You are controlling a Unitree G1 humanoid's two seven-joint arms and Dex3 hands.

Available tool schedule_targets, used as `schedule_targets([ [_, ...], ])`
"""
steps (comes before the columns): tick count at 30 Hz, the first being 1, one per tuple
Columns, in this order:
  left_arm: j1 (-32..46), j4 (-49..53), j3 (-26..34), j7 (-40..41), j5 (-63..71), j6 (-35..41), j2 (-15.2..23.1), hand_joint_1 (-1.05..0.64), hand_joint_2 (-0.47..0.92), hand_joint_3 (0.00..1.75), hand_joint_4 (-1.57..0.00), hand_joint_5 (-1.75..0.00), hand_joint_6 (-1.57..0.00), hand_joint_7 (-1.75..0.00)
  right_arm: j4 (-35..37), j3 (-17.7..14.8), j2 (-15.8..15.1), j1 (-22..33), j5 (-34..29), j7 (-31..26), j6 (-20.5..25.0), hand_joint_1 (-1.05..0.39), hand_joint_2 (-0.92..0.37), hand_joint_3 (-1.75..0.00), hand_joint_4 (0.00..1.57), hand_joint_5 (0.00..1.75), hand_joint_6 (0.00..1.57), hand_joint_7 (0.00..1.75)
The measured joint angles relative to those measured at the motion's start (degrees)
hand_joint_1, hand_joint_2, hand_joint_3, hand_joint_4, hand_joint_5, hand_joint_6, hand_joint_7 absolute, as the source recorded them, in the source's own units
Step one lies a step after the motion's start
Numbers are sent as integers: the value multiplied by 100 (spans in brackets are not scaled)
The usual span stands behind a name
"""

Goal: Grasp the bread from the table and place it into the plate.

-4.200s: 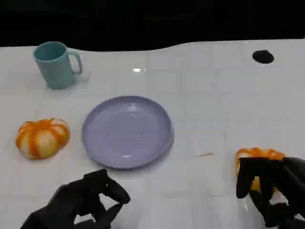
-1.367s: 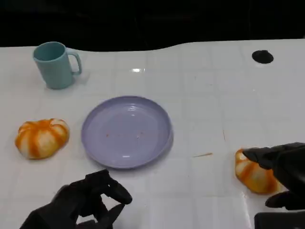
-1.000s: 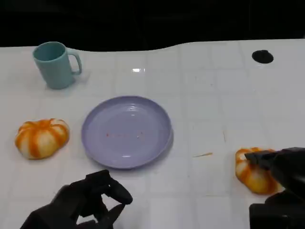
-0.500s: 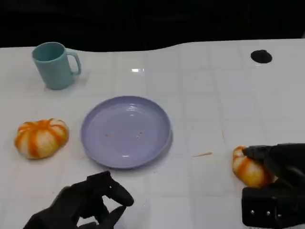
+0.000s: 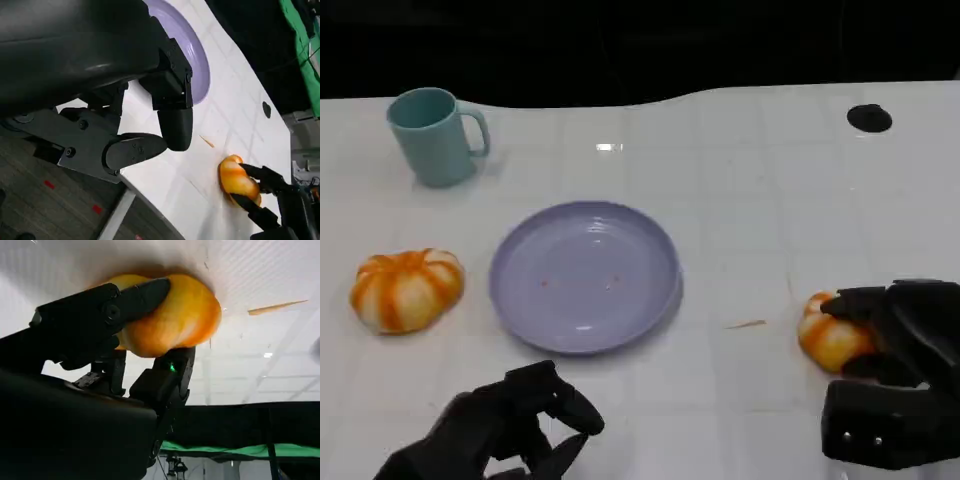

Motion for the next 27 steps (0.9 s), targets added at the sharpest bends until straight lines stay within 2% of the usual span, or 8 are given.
schedule_targets([
  [2, 1, -1, 0, 0, 0, 0, -1, -30, 80, 65, -65, -175, -64, -126, 67, 0, 0, -19, 41, -124, -99, -6, -82, -25, 93, 175, 84, 144],
  [3, 0, -4, 0, 0, 0, 0, -3, -29, 80, 65, -64, -175, -64, -126, 83, 0, 0, -22, 60, -185, -143, -6, -61, -64, 93, 175, 84, 143],
  [5, 0, -10, -1, 0, 0, 0, -5, -29, 80, 65, -64, -175, -64, -126, 100, -1, 0, -23, 121, -300, -250, -5, -42, -98, 94, 175, 88, 138],
  [9, 1, -10, -13, 2, 31, -13, -5, -28, 81, 64, -65, -175, -64, -126, 177, -2, -1, -27, 137, -739, -610, -4, -30, -119, 95, 175, 93, 128],
  [16, 2, -97, -47, 6, 72, 57, -28, -27, 81, 64, -63, -175, -64, -126, 85, -2, 1, -27, 146, -1124, -1044, -3, -23, -132, 99, 175, 94, 135],
  [19, 3, -115, -55, 9, 73, 77, -58, -26, 81, 63, -64, -175, -64, -126, -81, -2, 53, -30, 217, -1140, -1155, -4, -18, -135, 99, 175, 85, 155],
  [21, 5, -115, -55, 10, 73, 76, -62, -26, 81, 63, -64, -175, -63, -126, -238, -3, 157, -30, 293, -1132, -1171, -7, -24, -129, 99, 175, 76, 168],
  [27, 9, -129, -58, 10, 73, 79, -82, -23, 82, 63, -64, -175, -63, -126, -767, 11, 534, -32, 626, -715, -1318, -11, -23, -134, 98, 175, 83, 156],
])
